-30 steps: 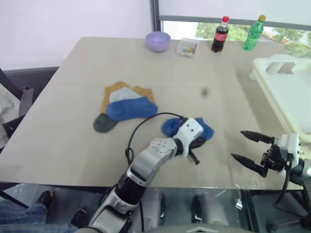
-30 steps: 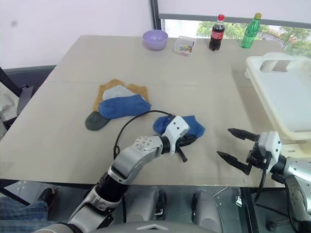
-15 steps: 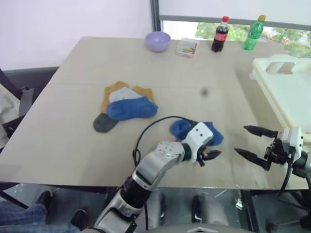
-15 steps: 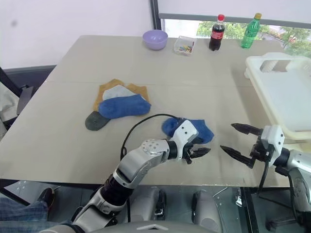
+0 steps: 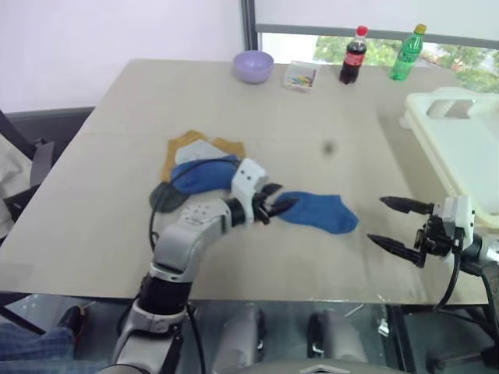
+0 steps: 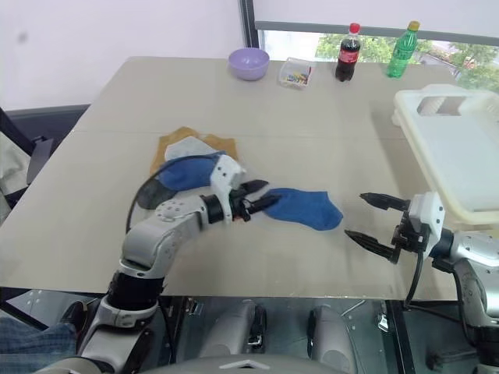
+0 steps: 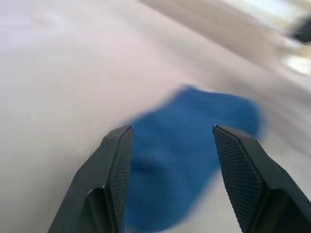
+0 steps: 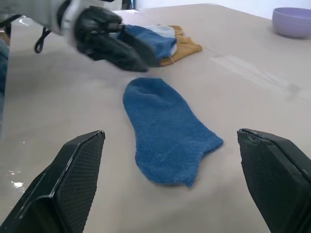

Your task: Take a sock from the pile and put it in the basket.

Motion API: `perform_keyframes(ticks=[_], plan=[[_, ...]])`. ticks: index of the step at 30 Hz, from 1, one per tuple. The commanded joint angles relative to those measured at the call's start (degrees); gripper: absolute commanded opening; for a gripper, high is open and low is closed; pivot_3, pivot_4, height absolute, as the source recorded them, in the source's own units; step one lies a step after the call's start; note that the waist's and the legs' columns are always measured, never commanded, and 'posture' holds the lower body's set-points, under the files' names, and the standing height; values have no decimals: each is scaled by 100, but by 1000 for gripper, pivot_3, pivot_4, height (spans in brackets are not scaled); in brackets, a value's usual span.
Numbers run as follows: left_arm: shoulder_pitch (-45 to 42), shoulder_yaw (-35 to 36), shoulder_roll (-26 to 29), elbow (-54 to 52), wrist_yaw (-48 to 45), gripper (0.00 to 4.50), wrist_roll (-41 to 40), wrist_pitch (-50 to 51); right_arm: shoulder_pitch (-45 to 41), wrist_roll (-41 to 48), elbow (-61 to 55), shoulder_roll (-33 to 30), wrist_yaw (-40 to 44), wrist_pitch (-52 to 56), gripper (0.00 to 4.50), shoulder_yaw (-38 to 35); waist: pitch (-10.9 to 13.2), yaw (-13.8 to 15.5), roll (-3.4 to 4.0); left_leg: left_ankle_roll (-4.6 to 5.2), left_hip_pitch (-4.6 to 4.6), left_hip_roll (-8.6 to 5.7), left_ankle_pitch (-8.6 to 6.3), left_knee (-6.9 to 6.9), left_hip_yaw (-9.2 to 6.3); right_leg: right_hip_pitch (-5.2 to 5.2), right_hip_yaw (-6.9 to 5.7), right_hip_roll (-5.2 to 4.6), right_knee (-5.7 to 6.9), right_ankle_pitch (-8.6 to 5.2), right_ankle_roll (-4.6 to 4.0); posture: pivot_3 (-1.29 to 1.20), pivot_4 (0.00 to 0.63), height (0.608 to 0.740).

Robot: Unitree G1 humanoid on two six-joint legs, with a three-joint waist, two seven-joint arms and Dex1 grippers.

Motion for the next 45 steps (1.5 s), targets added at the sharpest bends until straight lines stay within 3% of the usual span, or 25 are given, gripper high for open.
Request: perform_keyframes(ticks=[1, 4, 14, 19, 24, 31, 37, 45], plan=[[-94, 293, 161, 399, 369, 2790, 397, -618, -138, -31, -119, 28, -91, 9, 4500, 77, 1, -2, -1, 0, 0, 0, 0, 0, 0, 0, 0, 0, 1, 0, 0, 0, 150, 733], [-258, 238, 29, 900, 578, 2790, 593, -942, -337, -428, 83, 60, -288, -22, 4500, 354, 1, 0, -2, 0, -1, -1, 0, 1, 2, 0, 0, -1, 1, 0, 1, 0, 150, 733], [-1066, 129, -1152, 1642, 59, 2790, -163, -611, -1044, -1278, 499, 4, -828, 959, 4500, 1346, 5, -10, -8, -17, -9, -15, 11, 7, 5, -1, -2, -12, 2, 2, 3, 0, 150, 733], [-1162, -398, -938, 2039, -547, 2790, -98, -216, -1239, -1455, 662, 2, -696, 1163, 4500, 1647, 5, -67, -8, -14, -4, -20, 9, 7, 5, 0, -2, -7, 8, 1, 3, 0, 150, 733], [-947, -1031, -262, 1705, -1391, 2790, -219, 579, -1233, -1353, 536, -6, -489, 1207, 4500, 1745, 4, -138, -8, -13, -1, -12, 8, 7, 3, 1, -1, -8, 8, 1, 4, 0, 150, 733], [-427, -901, 250, 832, -1656, 2790, -589, 974, -982, -1054, 11, -143, -131, 1467, 4500, 1738, 3, -137, -7, -15, -1, -5, 9, 6, 3, 0, 2, -9, 9, 0, 2, 0, 150, 733], [-133, -847, 376, 392, -1549, 2790, -743, 1163, -804, -847, -275, -215, -30, 1604, 4500, 1618, 3, -134, -7, 0, 1, -4, -1, 6, 1, 0, 3, -11, 10, 0, 3, 0, 150, 733], [-98, -186, 289, 197, -1163, 2790, -898, 854, -937, -1230, 297, -103, -419, 753, 4500, 1359, 5, -131, -9, 0, -1, -6, 0, 6, 2, -1, 2, -11, 9, 0, 3, 0, 150, 733]])
